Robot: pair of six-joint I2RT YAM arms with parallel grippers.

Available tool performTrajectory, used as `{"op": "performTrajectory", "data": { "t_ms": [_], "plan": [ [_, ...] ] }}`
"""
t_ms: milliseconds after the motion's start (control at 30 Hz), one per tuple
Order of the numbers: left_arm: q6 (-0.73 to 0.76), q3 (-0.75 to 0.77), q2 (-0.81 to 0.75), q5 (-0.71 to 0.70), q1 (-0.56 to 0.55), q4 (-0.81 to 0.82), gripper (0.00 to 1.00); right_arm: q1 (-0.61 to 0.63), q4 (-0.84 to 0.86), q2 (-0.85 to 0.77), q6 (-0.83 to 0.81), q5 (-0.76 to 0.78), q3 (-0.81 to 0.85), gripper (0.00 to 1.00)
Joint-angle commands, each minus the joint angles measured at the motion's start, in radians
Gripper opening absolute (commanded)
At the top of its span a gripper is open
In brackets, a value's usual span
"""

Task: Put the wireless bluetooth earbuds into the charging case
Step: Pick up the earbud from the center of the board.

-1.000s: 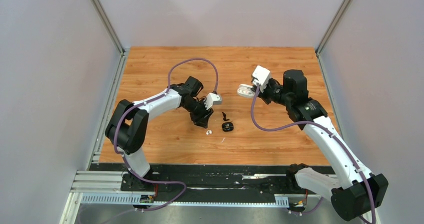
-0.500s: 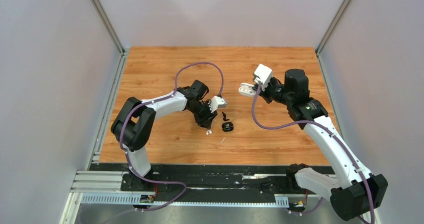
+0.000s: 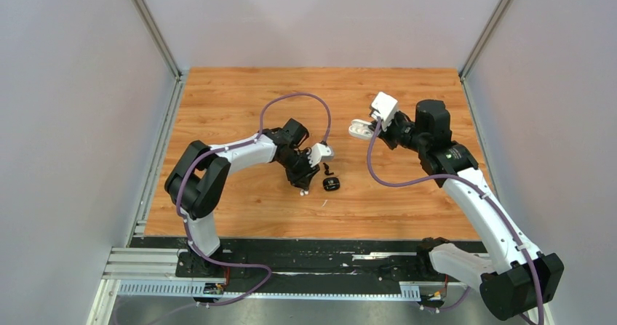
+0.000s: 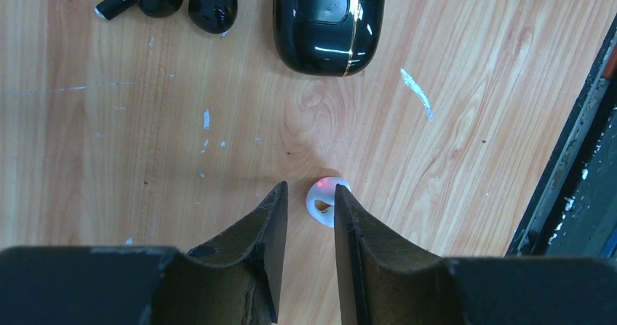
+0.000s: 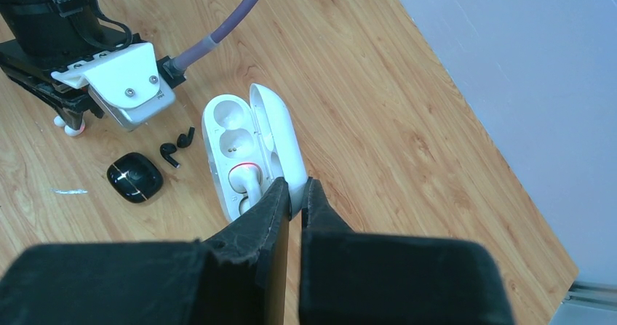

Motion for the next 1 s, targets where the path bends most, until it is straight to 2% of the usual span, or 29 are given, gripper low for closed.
{"op": "performTrajectory", "data": {
  "t_ms": [0,333,800,967],
  "plan": [
    [0.015,0.020,-0.009,-0.005,-0.012,-0.016,0.36,-0.006,0.052,-0.006,0.019,0.002,0.001,0.00],
    [0.021,-0.018,-0.028,0.004,-0.018,-0.033,0.28,-0.008,0.060,-0.009,0.020,-0.004,-0.010,0.00],
    [0.036,-0.027,-0.025,0.125,-0.027,-0.081,0.17,-0.008,0.064,-0.013,0.022,-0.014,-0.020,0.00],
    [0.049,-0.023,-0.025,0.169,-0.026,-0.102,0.16,-0.008,0.068,-0.017,0.022,-0.014,-0.026,0.00]
  ]
}}
